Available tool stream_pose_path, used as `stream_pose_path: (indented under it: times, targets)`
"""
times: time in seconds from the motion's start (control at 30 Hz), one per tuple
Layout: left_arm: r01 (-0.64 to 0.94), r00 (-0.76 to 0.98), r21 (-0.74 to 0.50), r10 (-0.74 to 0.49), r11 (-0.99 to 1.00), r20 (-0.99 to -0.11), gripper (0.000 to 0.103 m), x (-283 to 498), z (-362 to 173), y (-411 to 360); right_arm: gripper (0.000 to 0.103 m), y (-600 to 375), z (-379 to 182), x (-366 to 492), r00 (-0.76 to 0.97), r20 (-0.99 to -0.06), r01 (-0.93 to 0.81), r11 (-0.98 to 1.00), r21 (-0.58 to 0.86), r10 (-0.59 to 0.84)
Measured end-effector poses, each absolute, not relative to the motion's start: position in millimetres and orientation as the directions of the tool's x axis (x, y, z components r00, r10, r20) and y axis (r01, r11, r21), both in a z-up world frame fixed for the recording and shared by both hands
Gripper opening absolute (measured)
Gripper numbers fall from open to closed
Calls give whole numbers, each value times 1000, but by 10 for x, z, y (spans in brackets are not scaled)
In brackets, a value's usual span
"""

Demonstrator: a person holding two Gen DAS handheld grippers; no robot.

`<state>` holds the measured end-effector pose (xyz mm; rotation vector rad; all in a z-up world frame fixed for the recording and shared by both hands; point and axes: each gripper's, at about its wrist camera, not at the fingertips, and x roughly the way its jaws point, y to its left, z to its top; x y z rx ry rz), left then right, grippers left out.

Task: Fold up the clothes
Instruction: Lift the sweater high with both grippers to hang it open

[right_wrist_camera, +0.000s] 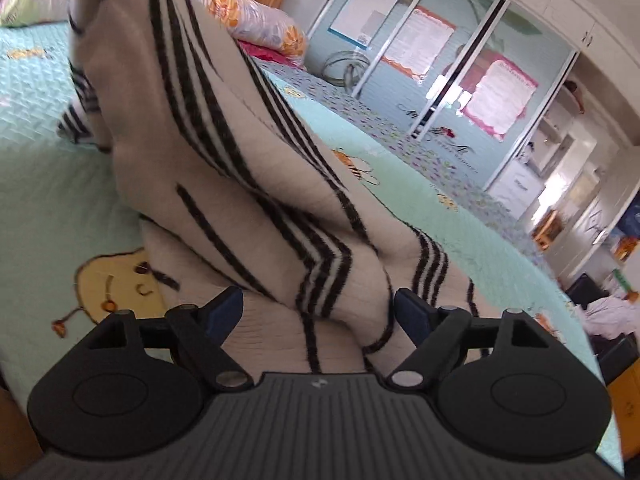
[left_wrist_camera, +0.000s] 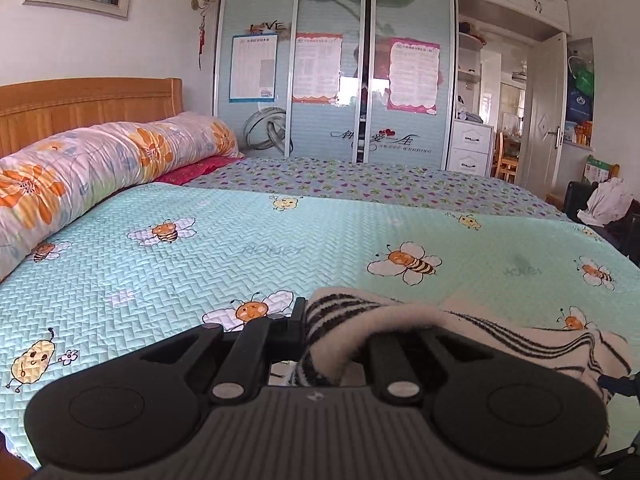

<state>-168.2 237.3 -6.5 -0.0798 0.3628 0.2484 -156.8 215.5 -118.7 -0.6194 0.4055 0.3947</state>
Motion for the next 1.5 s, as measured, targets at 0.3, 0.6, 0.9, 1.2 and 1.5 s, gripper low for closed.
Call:
stream_pose_path:
  times: [0.3,0.6,0.9,1.2,1.5]
  targets:
    - [-262,936,-12,251,965,-247,10,-1951,353,2338,22,2151,-976,-1386,857,-435,-449,815,-367,276]
    - [-261,954,17,260,965,-147,10,-2010,795,2333,17,1772,248,-1524,964,-109,-265,907,-326,243]
    - [-211,973,21,212,977,-94,10,-2173,1015,2226,17,1568,693,-1663,979,36,-175,921,-347,199]
    - [-204,979,50,204,978,-3,10,-2356,1323,2159,17,1527,1035,-1955,963,159,-138,902,-408,220]
    - [-206,967,122,183,971,178,11,-2273,2037,1974,17,1300,1590,-2068,934,254,-155,926,-344,251]
